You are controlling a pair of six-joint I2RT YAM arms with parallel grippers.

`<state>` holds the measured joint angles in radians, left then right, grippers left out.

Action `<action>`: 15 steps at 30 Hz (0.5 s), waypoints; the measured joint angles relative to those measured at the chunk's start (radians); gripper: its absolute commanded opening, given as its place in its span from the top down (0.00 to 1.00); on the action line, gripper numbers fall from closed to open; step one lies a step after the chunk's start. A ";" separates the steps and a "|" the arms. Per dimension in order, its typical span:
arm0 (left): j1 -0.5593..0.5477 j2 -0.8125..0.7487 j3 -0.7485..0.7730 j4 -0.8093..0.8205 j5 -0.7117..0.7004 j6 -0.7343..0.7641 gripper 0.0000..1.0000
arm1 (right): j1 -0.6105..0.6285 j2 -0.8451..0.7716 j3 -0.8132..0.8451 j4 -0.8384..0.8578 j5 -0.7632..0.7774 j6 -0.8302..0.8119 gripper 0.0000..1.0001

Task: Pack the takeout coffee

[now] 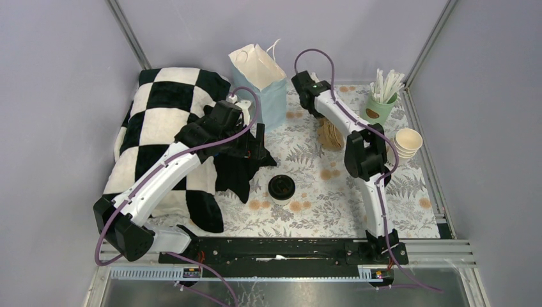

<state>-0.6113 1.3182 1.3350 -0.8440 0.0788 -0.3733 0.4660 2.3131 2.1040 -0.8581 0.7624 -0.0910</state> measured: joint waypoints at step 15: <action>0.000 0.000 0.000 0.000 0.000 0.000 0.01 | -0.174 -0.125 0.034 -0.047 -0.418 0.198 0.58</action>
<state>-0.6117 1.3182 1.3350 -0.8444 0.0792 -0.3733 0.2924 2.1883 2.1380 -0.9051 0.3443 0.1074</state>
